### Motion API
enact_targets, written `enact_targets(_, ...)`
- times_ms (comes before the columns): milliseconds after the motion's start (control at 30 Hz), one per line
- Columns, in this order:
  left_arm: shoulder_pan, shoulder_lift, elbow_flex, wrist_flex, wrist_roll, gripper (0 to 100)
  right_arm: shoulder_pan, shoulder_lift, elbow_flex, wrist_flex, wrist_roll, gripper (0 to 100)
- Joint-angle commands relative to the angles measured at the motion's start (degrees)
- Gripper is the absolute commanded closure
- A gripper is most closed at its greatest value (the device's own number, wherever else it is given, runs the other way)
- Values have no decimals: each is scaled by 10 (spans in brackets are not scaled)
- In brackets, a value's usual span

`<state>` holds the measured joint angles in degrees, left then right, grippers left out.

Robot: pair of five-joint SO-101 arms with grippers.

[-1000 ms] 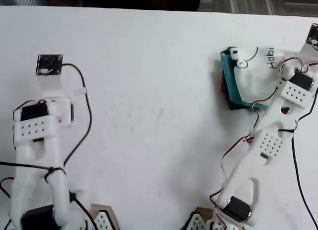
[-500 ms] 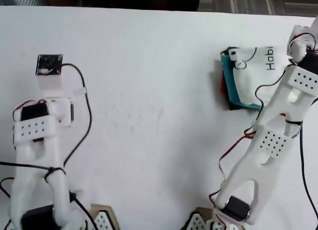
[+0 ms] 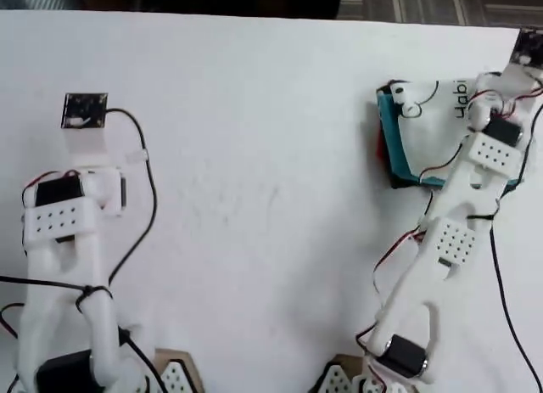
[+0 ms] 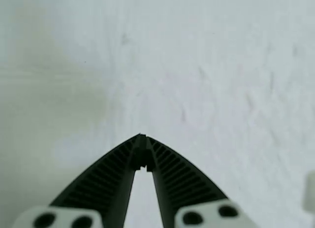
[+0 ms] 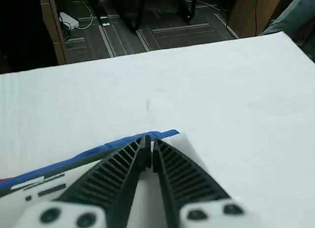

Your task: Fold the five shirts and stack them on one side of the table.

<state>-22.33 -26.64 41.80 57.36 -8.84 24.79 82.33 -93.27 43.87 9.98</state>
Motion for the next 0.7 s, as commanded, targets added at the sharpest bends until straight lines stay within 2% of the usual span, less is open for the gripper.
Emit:
enact_targets(0,-4,-18,-2,-8,-26,973,-1,2,-11,-21,-3,978)
enact_targets(100,-4,-18,-2,-8,-57,973,-2,-24,-25,9,-4,978)
enact_targets(267,-4,-18,-2,-8,-60,973,-1,-127,-23,83,-4,978)
enact_targets(467,-4,-18,-2,-9,-60,973,2,-244,-23,286,1,978)
enact_targets(667,-2,-18,-2,-9,-59,973,42,-294,-23,444,4,978)
